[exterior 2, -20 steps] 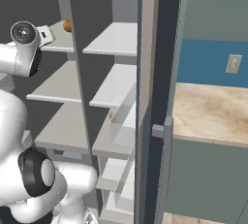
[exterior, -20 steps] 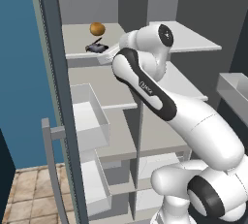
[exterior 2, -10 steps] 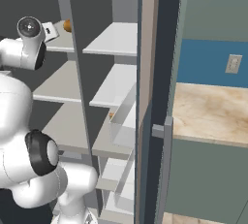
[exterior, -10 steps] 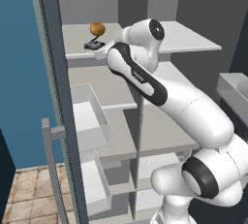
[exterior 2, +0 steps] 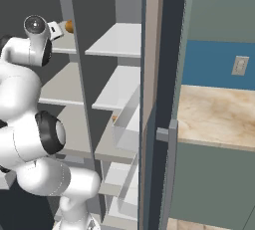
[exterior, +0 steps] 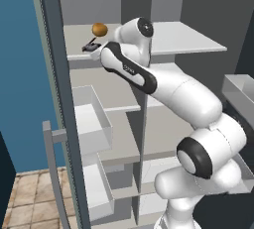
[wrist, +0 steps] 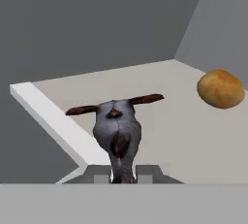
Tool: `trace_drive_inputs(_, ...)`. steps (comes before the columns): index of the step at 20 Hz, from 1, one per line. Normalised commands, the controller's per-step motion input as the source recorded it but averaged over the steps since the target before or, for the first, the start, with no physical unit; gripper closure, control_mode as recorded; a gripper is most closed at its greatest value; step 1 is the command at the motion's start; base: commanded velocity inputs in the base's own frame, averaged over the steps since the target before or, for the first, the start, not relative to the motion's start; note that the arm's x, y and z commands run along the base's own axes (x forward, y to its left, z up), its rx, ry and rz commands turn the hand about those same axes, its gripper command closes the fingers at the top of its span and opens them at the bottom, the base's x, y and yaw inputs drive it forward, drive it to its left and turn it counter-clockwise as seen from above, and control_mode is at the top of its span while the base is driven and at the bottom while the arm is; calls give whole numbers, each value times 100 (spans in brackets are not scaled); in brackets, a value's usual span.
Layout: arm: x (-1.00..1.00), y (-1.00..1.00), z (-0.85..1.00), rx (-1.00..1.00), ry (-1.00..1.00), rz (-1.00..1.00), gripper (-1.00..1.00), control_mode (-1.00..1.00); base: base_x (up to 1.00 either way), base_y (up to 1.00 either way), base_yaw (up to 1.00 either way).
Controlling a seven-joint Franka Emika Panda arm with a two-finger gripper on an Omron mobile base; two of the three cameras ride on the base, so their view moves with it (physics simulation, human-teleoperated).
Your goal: There's a fish in the fridge that needs to be moved to the freezer for freezing. Pick up the fish from the fridge, place it on any shelf in the freezer, and close the fridge and freezer doors when done.
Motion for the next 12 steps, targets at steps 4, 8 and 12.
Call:
trace_drive_inputs(4, 50, 26, -21, -9, 1, 0, 100, -100, 0, 0, 0)
trace_drive_inputs(8, 49, 22, -7, -5, 1, -1, 100, -100, 0, 0, 0)
trace_drive_inputs(12, 48, 23, -21, -6, 8, -1, 100, -100, 0, 0, 0)
